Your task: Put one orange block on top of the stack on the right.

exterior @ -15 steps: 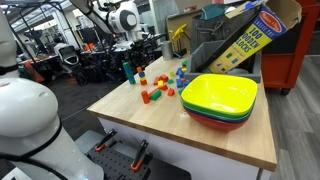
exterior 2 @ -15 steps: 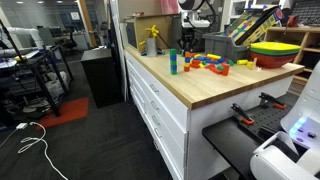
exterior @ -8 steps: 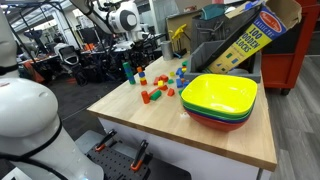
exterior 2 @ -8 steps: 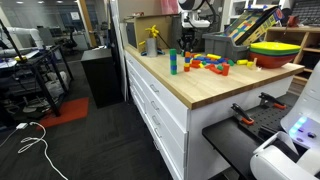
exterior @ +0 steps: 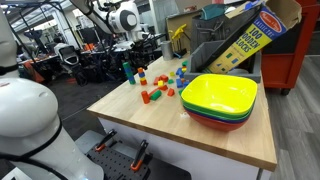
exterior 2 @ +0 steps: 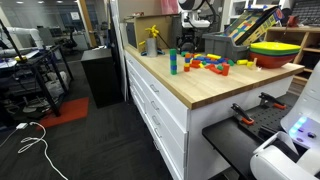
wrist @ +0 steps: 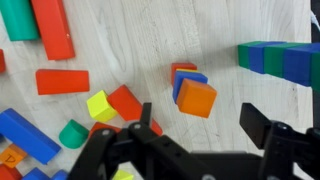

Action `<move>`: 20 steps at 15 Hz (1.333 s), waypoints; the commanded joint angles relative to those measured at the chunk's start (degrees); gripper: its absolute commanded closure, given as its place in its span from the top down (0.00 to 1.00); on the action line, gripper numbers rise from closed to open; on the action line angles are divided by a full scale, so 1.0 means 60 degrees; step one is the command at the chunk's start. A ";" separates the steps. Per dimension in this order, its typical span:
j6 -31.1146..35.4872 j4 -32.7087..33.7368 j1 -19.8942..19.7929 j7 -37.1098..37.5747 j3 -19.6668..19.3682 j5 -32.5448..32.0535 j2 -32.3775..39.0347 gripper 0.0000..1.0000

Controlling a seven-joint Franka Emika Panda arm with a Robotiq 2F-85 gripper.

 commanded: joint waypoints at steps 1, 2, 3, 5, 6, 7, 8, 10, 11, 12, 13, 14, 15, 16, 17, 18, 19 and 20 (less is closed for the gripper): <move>0.0138 -0.0019 -0.0081 -0.0206 0.0023 0.0155 -0.0117 1.00; 0.0157 0.0017 -0.0094 -0.0222 0.0025 0.0191 -0.0134 1.00; 0.0192 0.0046 -0.0108 -0.0244 0.0027 0.0229 -0.0148 1.00; 0.0273 0.0151 -0.0162 -0.0287 0.0025 0.0376 -0.0194 1.00; 0.0311 0.0219 -0.0191 -0.0289 0.0016 0.0456 -0.0203 1.00; 0.0343 0.0293 -0.0240 -0.0283 0.0000 0.0581 -0.0213 1.00; 0.0382 0.0362 -0.0298 -0.0294 -0.0020 0.0685 -0.0213 1.00; 0.0404 0.0530 -0.0428 -0.0365 -0.0068 0.0862 -0.0196 1.00; 0.0387 0.0626 -0.0517 -0.0442 -0.0103 0.0941 -0.0189 1.00; 0.0338 0.0728 -0.0604 -0.0572 -0.0139 0.1000 -0.0179 1.00; 0.0320 0.0810 -0.0690 -0.0729 -0.0183 0.1023 -0.0155 1.00; 0.0198 0.0918 -0.0809 -0.0902 -0.0238 0.1042 -0.0163 1.00; 0.0082 0.0964 -0.0936 -0.1147 -0.0273 0.1089 -0.0185 1.00; -0.0013 0.0979 -0.1054 -0.1380 -0.0328 0.1064 -0.0217 1.00; -0.0123 0.0977 -0.1163 -0.1634 -0.0375 0.1059 -0.0256 1.00; -0.0200 0.0959 -0.1256 -0.1817 -0.0433 0.1035 -0.0292 1.00; -0.0313 0.0897 -0.1350 -0.2054 -0.0482 0.1017 -0.0347 1.00; -0.0423 0.0851 -0.1440 -0.2286 -0.0513 0.1031 -0.0390 1.00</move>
